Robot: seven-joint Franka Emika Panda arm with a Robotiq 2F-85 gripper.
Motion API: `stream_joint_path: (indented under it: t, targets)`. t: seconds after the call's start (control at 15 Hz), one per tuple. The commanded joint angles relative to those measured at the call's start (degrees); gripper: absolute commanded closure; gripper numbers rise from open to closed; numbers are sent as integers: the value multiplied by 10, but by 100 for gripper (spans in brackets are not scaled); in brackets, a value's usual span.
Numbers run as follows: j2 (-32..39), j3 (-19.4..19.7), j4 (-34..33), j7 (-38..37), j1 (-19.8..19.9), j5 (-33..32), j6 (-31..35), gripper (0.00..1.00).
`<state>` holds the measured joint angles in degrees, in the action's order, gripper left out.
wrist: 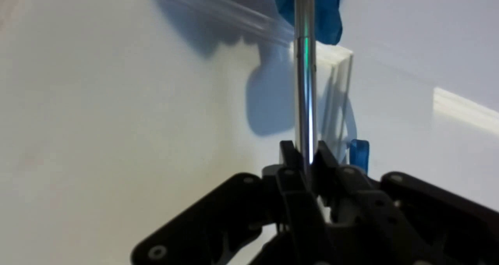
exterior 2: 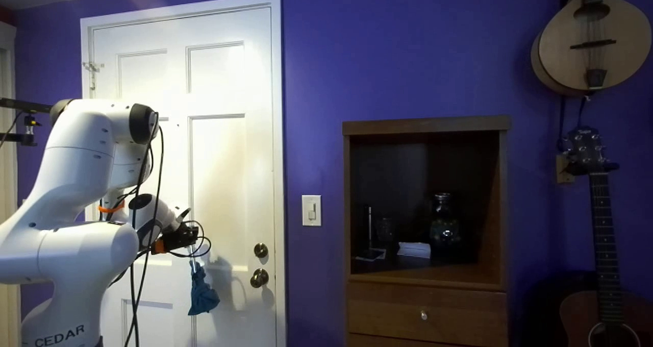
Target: Remove the umbrella from the door and put it on top of the cabinet
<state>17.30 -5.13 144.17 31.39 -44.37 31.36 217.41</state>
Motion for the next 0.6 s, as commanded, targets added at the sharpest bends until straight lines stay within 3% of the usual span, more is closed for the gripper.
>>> stream_joint_path:
  t: [0.0,0.4,0.53]
  targets:
    - [-23,23,3,57,-45,152,-8,96]
    - [-18,23,-25,85,-89,401,101,96]
    - [-23,20,-33,68,-95,432,153,96]
